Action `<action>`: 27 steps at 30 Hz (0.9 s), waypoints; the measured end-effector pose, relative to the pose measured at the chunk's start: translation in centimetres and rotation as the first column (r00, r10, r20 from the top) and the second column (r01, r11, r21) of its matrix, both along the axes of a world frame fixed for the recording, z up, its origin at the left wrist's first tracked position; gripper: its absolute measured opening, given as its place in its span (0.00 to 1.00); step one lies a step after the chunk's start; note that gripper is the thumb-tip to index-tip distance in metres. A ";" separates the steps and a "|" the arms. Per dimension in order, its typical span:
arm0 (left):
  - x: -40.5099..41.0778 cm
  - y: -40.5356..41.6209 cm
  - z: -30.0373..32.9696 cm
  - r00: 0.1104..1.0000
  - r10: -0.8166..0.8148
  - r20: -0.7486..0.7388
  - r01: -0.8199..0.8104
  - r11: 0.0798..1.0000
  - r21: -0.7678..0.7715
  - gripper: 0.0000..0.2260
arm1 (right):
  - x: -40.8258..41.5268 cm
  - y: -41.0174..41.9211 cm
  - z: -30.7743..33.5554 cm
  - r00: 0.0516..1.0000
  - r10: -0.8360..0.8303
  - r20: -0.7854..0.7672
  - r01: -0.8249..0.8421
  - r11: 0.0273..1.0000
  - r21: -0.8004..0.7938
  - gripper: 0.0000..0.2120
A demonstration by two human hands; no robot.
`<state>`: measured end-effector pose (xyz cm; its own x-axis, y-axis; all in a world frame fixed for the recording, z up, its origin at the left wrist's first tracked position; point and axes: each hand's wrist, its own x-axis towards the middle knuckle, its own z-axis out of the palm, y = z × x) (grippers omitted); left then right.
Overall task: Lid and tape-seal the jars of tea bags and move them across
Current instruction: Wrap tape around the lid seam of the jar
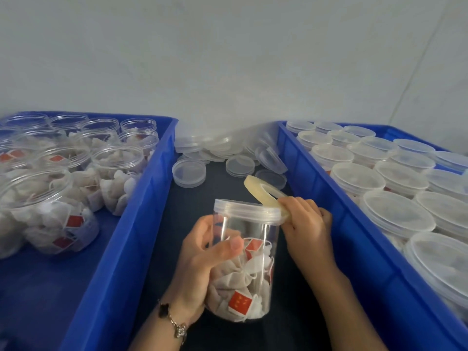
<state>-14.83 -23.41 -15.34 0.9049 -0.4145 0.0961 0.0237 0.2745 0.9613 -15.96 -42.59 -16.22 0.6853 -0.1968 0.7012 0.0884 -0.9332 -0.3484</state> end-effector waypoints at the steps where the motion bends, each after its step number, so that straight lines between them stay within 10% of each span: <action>1: 0.1 0.0 -0.1 1.000 -0.001 0.003 0.001 1.000 0.007 0.36 | 0.0 0.0 0.0 1.000 -0.003 -0.002 0.003 1.000 0.005 0.08; 6: 0.1 0.0 0.1 0.982 0.190 0.024 -0.191 0.980 0.061 0.37 | 0.0 -0.2 0.1 0.994 -0.105 0.017 0.105 0.994 -0.017 0.12; 12: 0.7 0.5 0.3 0.725 0.668 0.167 -0.688 0.703 0.181 0.42 | -0.3 0.7 0.5 0.978 -0.206 0.011 0.207 0.978 -0.027 0.13; 27: 1.2 1.3 0.6 0.926 0.353 0.132 -0.373 0.907 0.197 0.38 | 0.6 0.1 0.0 0.985 -0.168 -0.031 0.170 0.982 0.082 0.07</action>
<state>-13.65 -22.14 -14.72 0.9882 -0.0789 0.1316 -0.1292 0.0346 0.9910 -15.38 -42.52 -16.17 0.6535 -0.3692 0.6608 -0.0779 -0.9012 -0.4264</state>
